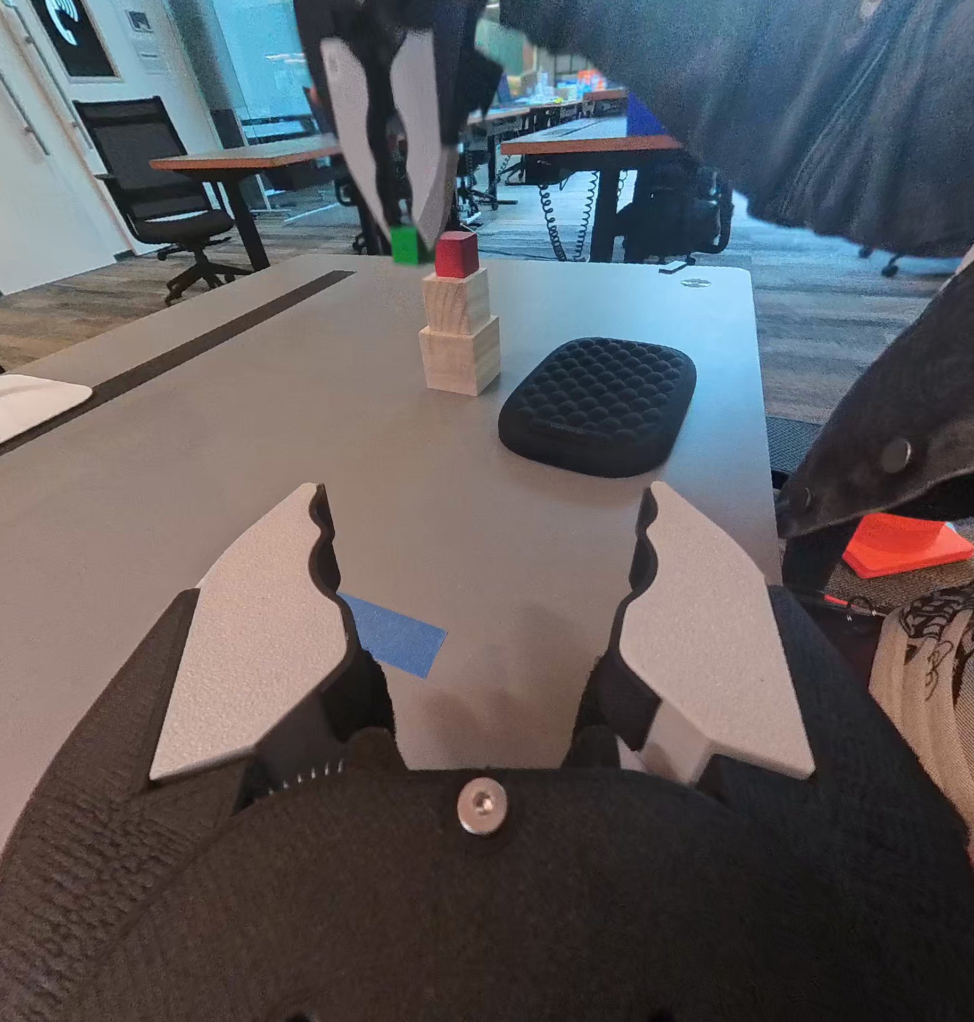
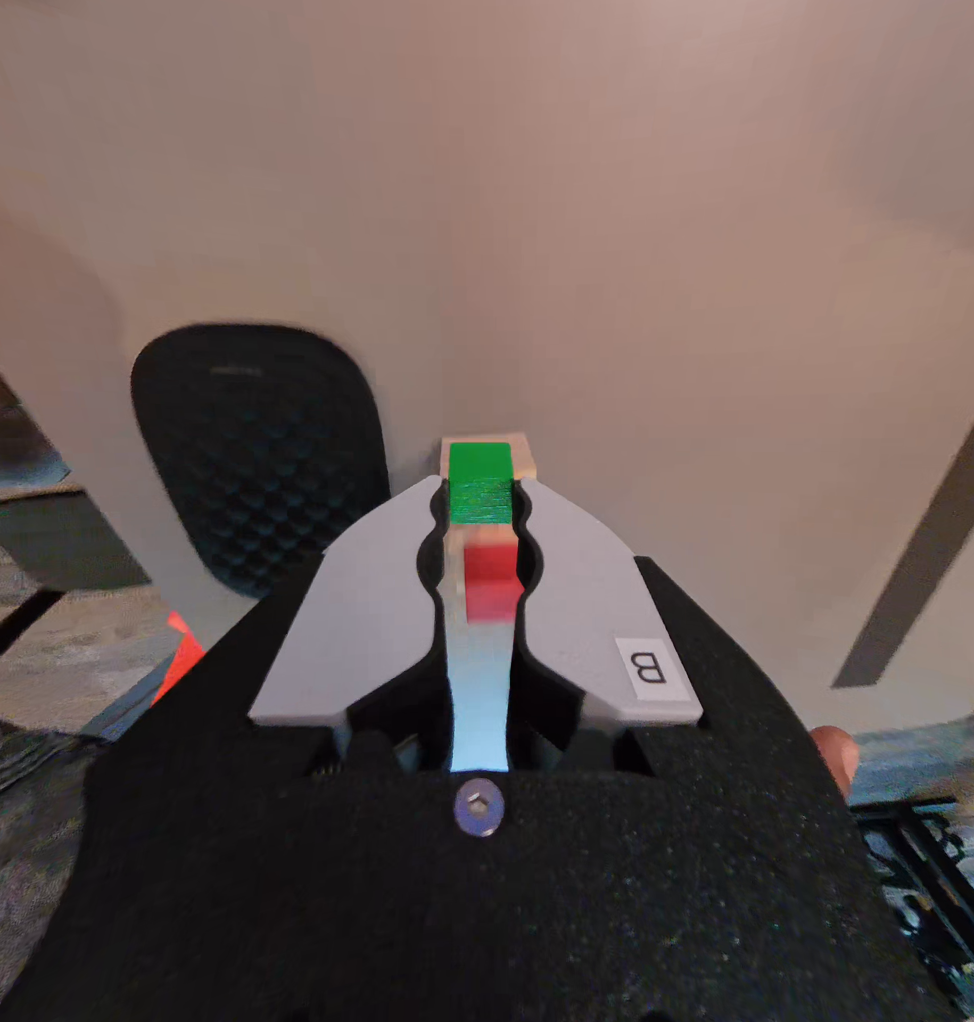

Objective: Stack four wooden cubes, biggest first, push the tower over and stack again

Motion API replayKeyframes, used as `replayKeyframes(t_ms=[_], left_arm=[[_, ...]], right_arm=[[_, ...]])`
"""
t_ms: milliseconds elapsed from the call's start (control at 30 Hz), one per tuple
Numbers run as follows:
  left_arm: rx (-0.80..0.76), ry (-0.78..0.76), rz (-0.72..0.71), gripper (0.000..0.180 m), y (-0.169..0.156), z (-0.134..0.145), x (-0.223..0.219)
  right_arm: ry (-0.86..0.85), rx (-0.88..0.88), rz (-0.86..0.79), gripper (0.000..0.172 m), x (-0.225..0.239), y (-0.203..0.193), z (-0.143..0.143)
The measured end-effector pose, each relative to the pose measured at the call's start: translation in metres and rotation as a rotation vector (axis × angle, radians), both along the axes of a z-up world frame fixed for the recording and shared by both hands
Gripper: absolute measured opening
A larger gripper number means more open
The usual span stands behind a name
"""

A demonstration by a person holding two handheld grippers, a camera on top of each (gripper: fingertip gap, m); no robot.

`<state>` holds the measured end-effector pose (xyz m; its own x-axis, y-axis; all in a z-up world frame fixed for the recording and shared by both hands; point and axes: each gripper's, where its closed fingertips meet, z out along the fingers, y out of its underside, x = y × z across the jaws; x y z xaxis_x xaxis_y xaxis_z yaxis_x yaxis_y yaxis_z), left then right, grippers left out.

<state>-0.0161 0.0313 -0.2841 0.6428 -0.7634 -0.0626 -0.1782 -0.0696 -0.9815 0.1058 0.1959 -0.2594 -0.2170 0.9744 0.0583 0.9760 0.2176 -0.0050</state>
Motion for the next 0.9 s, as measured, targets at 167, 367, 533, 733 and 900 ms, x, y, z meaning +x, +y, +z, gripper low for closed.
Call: replayKeyframes(t_ms=[167,367,533,733,900], left_arm=[[0.004,-0.009,-0.001,0.104,0.0,0.001,0.001],[0.005,0.0,-0.003,0.104,0.0,0.001,0.003],[0.006,0.005,-0.001,0.104,0.0,0.001,0.002],[0.0,0.007,-0.004,0.104,0.0,0.0,0.001],[-0.001,0.011,0.001,0.104,0.001,0.0,-0.001]], right_arm=[[-0.131,0.008,-0.024,0.021,0.049,0.012,0.028],[-0.201,-0.028,-0.039,0.021,0.061,0.017,0.011],[-0.224,-0.019,-0.049,0.021,0.06,0.021,0.007],[-0.223,-0.029,-0.067,0.021,0.057,0.02,0.004],[-0.226,-0.031,-0.078,0.03,0.059,0.019,0.002]])
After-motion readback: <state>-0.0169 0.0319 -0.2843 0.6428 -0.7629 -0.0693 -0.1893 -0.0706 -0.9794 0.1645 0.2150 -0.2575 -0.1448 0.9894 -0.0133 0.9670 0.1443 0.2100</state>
